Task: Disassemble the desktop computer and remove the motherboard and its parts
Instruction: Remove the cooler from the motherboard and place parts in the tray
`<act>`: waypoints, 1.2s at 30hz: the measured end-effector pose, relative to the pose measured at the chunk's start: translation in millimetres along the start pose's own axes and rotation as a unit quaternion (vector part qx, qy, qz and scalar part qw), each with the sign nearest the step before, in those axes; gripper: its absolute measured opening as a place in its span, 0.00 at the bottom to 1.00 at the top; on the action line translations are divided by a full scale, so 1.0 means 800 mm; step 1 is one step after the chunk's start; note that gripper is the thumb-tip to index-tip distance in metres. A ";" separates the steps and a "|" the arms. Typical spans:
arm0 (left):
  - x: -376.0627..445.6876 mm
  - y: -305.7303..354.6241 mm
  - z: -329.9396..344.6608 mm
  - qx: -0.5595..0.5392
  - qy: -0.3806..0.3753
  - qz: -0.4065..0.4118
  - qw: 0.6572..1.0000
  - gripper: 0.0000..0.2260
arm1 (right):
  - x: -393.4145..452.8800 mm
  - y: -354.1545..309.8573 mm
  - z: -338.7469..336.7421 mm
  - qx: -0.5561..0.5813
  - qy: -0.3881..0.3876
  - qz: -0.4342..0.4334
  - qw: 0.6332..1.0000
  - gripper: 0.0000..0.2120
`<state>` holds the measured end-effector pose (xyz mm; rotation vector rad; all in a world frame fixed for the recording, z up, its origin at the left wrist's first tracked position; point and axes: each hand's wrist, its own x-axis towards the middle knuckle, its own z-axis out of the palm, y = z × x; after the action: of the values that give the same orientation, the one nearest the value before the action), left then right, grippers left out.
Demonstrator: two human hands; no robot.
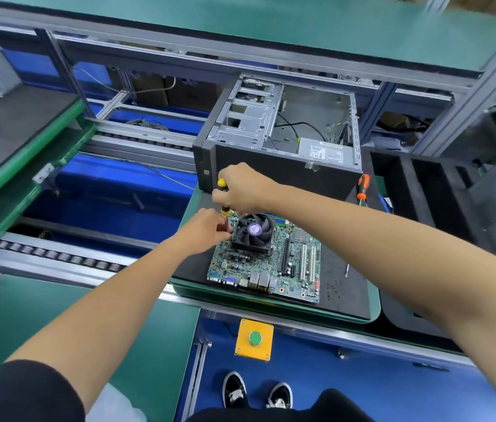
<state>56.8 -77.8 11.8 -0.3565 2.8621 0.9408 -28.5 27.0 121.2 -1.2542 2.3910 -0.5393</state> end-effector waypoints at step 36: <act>0.003 0.002 0.008 0.040 -0.012 -0.025 0.999 0.09 | 0.015 -0.033 -0.024 -0.255 -0.228 -0.033 0.939 0.12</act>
<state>54.3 -73.3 7.3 -0.4036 2.8437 0.8149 -25.8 6.0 148.8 -1.4682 2.1464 0.3600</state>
